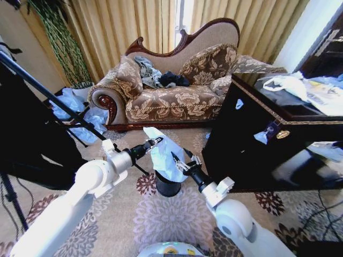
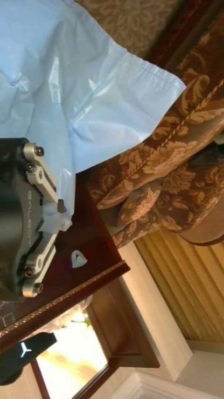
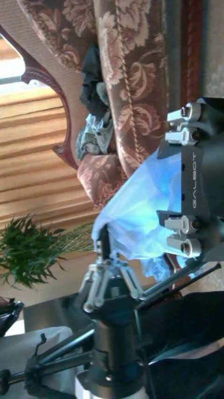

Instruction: Place a garbage bag over the trash bin.

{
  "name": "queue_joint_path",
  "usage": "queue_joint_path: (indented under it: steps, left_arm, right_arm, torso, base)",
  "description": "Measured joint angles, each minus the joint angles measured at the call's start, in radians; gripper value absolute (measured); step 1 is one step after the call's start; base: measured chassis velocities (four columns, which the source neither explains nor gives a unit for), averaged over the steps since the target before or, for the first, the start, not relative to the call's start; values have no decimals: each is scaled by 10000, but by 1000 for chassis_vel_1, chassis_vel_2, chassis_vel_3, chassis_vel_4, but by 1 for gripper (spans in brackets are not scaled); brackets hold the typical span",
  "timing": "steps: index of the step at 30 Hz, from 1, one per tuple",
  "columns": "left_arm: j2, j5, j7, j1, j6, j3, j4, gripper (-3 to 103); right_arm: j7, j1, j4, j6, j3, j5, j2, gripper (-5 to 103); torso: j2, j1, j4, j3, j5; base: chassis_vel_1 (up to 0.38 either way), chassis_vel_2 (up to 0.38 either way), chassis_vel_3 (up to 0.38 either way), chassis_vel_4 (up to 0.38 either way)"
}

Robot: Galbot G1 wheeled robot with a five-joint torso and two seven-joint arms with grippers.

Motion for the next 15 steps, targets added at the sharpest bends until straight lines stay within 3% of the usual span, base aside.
queue_joint_path:
  steps: [6, 8, 9, 11, 15]
  left_arm:
    - [-56, -5, -110, -63, -108, 11, 3, 0]
    - [-69, -6, -133, -67, -128, 14, 3, 0]
    - [-87, -6, -159, -76, -168, 20, 6, 0]
    - [-88, -6, -167, -82, -178, 23, 12, 0]
    - [-72, -6, -180, -127, -195, 25, 58, 0]
  right_arm:
    - [110, -164, 21, 173, -56, -367, 93, 35]
    - [114, -183, 44, 179, -58, -379, 118, 35]
    - [118, -221, 78, 188, -87, -398, 157, 27]
    - [120, -241, 93, 191, -101, -409, 172, 27]
    - [166, -311, 154, 226, -48, -450, 186, 15]
  torso:
    - [0, 0, 0, 0, 0]
    - [0, 0, 0, 0, 0]
    - [0, 0, 0, 0, 0]
    - [0, 0, 0, 0, 0]
    - [0, 0, 0, 0, 0]
  base:
    - [0, 0, 0, 0]
    - [0, 0, 0, 0]
    - [0, 0, 0, 0]
    - [0, 0, 0, 0]
    - [0, 0, 0, 0]
